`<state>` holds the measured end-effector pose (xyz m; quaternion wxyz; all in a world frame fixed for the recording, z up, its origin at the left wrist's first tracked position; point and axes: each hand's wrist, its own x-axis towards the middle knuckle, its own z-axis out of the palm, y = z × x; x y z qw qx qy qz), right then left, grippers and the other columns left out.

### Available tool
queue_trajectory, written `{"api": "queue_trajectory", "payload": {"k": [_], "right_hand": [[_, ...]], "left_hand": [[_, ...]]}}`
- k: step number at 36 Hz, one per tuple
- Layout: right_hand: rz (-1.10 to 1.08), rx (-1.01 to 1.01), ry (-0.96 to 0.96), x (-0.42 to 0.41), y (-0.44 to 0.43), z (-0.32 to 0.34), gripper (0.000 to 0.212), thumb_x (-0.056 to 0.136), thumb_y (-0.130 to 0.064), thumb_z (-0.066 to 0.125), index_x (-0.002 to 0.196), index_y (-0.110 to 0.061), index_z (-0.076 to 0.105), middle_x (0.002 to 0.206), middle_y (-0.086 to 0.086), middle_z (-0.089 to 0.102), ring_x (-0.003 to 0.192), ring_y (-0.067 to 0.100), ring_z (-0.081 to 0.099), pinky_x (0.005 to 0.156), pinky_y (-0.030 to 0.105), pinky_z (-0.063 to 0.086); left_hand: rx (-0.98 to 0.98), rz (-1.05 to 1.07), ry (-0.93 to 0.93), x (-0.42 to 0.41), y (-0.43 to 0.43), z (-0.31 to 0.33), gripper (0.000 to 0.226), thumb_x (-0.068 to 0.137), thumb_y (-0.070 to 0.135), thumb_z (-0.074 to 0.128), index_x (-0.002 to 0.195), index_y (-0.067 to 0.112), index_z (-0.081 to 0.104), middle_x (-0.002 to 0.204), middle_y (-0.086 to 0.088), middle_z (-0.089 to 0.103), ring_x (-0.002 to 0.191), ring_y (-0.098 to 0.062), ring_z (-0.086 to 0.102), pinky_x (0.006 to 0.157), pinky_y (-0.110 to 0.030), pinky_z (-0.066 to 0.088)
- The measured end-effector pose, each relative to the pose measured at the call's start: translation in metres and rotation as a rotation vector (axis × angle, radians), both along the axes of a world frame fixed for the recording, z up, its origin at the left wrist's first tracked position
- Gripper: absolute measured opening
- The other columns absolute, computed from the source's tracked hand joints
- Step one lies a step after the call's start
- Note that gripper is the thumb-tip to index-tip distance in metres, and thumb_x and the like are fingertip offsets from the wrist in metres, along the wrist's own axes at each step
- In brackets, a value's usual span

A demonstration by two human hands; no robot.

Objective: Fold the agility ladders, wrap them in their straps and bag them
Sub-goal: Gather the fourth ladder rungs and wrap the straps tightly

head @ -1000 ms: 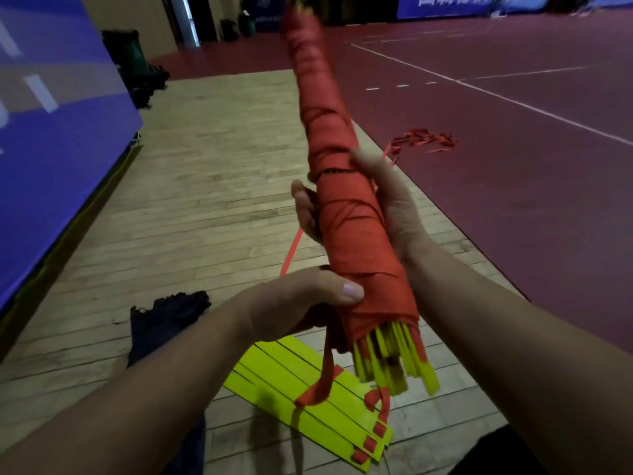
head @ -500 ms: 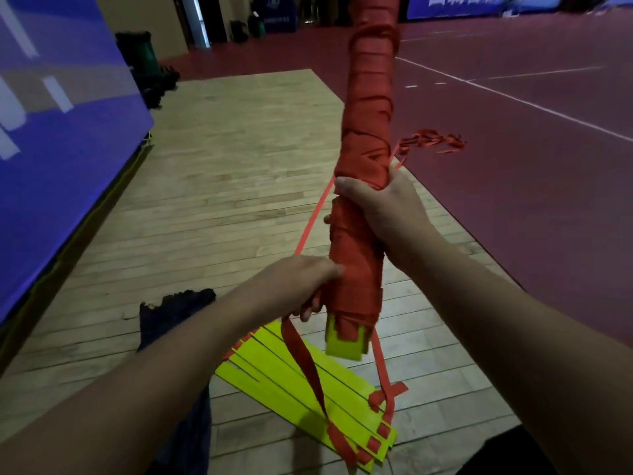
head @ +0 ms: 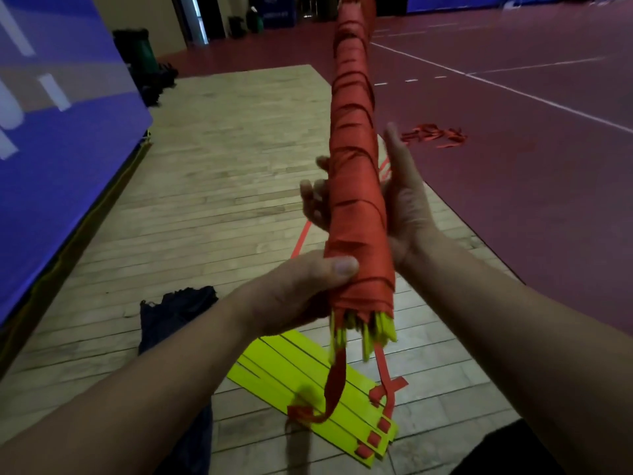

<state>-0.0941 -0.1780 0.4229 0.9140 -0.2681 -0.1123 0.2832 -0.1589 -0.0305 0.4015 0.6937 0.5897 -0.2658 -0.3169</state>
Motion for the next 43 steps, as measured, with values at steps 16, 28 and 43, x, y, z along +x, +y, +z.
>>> {"api": "queue_trajectory", "payload": {"k": [16, 28, 43], "right_hand": [[-0.417, -0.726, -0.305, 0.002, -0.014, -0.004, 0.02, 0.091, -0.025, 0.072, 0.09, -0.008, 0.063, 0.07, 0.01, 0.063, 0.057, 0.025, 0.065, 0.062, 0.039, 0.061], [-0.841, -0.856, -0.175, 0.021, 0.004, -0.015, 0.083, 0.057, -0.059, 0.083, 0.118, -0.009, 0.059, 0.105, 0.015, 0.072, 0.092, 0.033, 0.073, 0.081, 0.055, 0.061], [-0.462, -0.649, -0.174, 0.009, -0.006, -0.003, 0.036, 0.091, -0.016, 0.068, 0.117, 0.001, 0.051, 0.082, 0.026, 0.065, 0.059, 0.035, 0.068, 0.05, 0.036, 0.058]], "left_hand": [[0.732, -0.073, -0.109, 0.022, 0.04, 0.006, 0.04, 0.088, 0.041, 0.069, 0.102, 0.004, 0.063, 0.067, -0.001, 0.056, 0.06, -0.016, 0.054, 0.061, -0.027, 0.046], [0.852, 0.435, -0.417, 0.009, -0.003, -0.009, 0.044, 0.068, 0.059, 0.082, 0.1, 0.035, 0.065, 0.09, 0.013, 0.073, 0.083, -0.003, 0.069, 0.079, -0.032, 0.057], [0.518, 0.128, -0.156, 0.005, 0.01, 0.005, 0.042, 0.083, 0.041, 0.077, 0.105, 0.007, 0.068, 0.074, -0.015, 0.056, 0.054, -0.014, 0.052, 0.053, -0.025, 0.045]]}}
